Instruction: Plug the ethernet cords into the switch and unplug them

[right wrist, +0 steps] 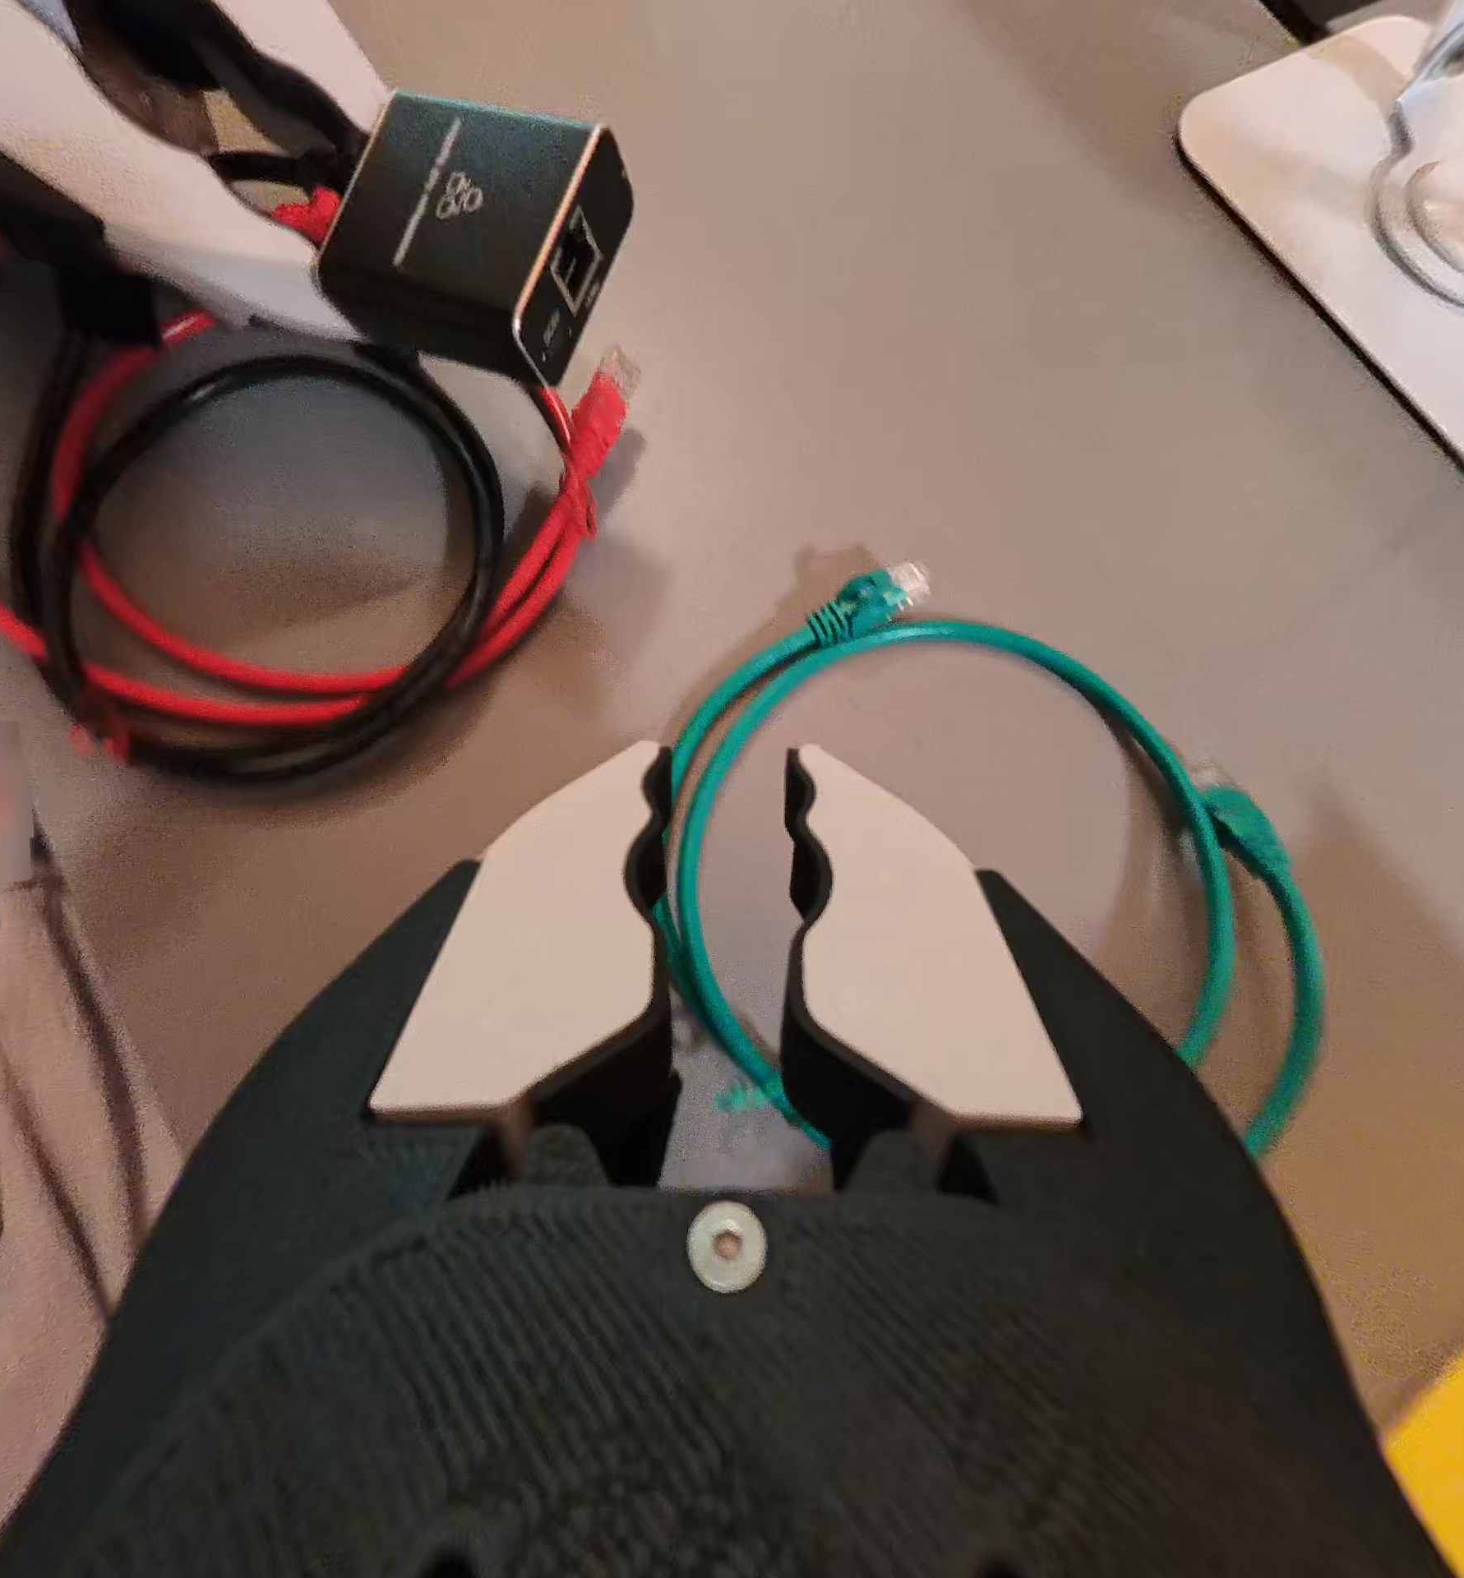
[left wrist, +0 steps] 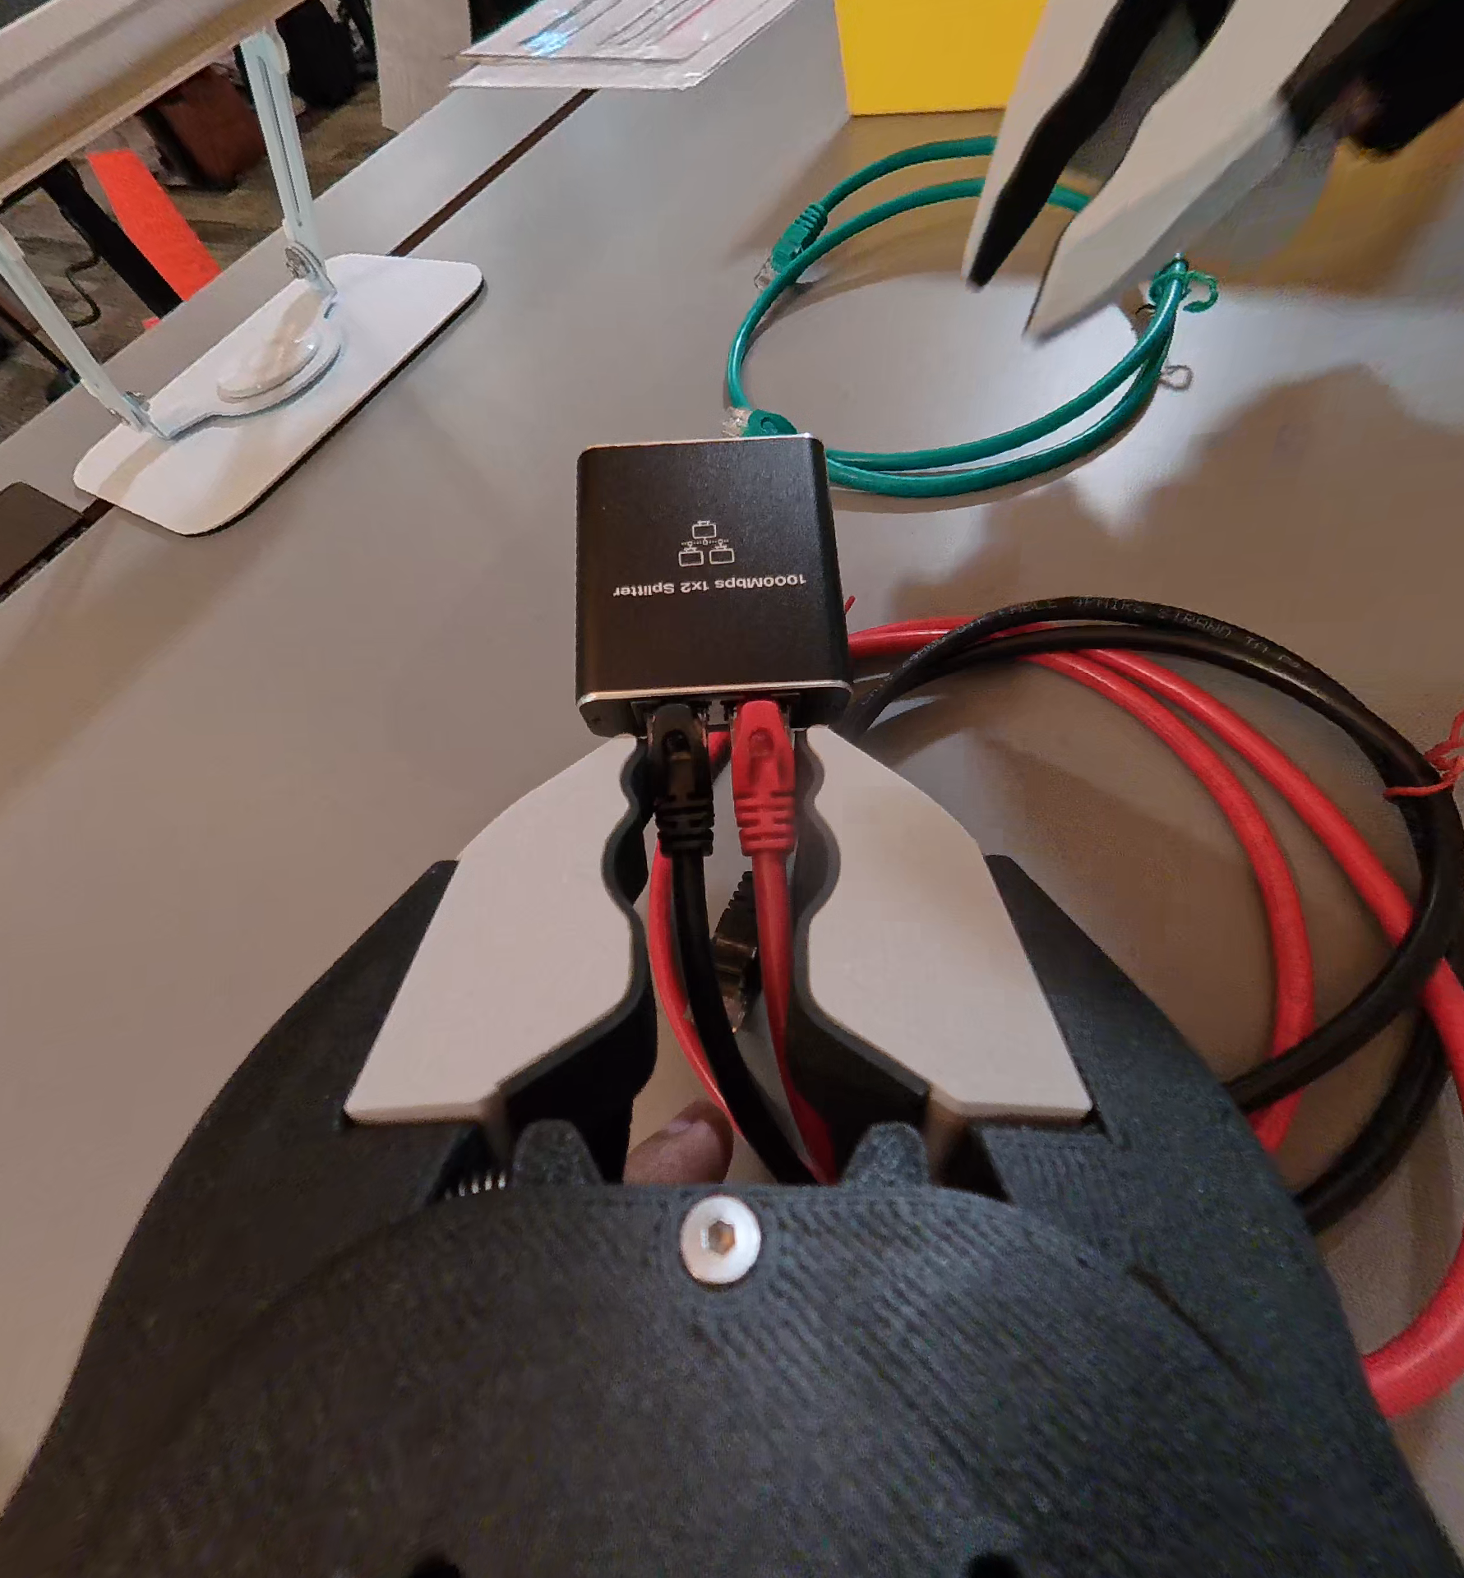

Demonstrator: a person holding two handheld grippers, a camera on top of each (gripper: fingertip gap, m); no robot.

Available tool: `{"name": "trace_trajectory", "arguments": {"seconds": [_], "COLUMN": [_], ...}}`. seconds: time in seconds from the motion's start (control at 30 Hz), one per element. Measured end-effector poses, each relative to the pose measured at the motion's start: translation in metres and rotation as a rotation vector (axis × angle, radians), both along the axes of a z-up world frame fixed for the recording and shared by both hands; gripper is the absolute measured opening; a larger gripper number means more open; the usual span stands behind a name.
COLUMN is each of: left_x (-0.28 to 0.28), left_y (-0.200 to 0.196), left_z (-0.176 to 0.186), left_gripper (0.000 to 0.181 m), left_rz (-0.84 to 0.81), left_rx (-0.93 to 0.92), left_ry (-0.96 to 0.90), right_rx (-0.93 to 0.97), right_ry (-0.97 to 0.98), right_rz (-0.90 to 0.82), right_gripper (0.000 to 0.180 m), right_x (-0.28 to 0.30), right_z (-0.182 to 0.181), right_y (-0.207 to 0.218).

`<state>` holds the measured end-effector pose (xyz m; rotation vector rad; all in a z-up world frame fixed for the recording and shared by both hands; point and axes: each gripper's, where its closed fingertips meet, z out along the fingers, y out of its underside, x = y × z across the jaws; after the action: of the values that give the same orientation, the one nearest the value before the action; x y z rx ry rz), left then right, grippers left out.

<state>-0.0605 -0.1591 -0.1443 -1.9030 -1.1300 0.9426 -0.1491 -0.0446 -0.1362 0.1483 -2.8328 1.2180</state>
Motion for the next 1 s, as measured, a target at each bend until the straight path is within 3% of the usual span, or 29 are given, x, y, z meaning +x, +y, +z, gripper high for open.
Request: {"name": "trace_trajectory", "arguments": {"seconds": [0.23,0.3,0.43,0.6,0.7,0.83,1.0], "left_x": [0.000,0.000,0.000,0.001,0.001,0.001,0.001], "left_y": [0.001,0.001,0.001,0.002,0.002,0.002,0.002], "left_z": [0.000,0.000,0.000,0.000,0.000,0.000,-0.001], "left_gripper": [0.032,0.032,0.032,0.032,0.032,0.032,0.032], "left_rz": [-0.003,-0.004,-0.004,-0.007,-0.007,-0.008,-0.008], "left_rx": [-0.007,-0.007,-0.006,-0.011,-0.011,-0.011,-0.011], "left_ry": [0.003,0.003,0.002,0.004,0.003,0.003,0.000], "right_rx": [0.103,0.108,0.111,0.181,0.243,0.221,0.125], "right_ry": [0.064,0.089,0.097,0.030,-0.027,-0.105,-0.195], "right_rz": [-0.127,-0.132,-0.027,0.311,0.346,0.306,0.209], "right_gripper": [0.043,0.039,0.016,0.013,0.012,0.034,0.047], "right_x": [0.000,-0.004,0.002,0.037,0.035,0.026,0.032], "right_z": [-0.046,-0.047,-0.048,-0.048,-0.049,-0.045,-0.040], "right_y": [-0.034,-0.032,-0.024,0.009,0.038,0.051,0.022]}}
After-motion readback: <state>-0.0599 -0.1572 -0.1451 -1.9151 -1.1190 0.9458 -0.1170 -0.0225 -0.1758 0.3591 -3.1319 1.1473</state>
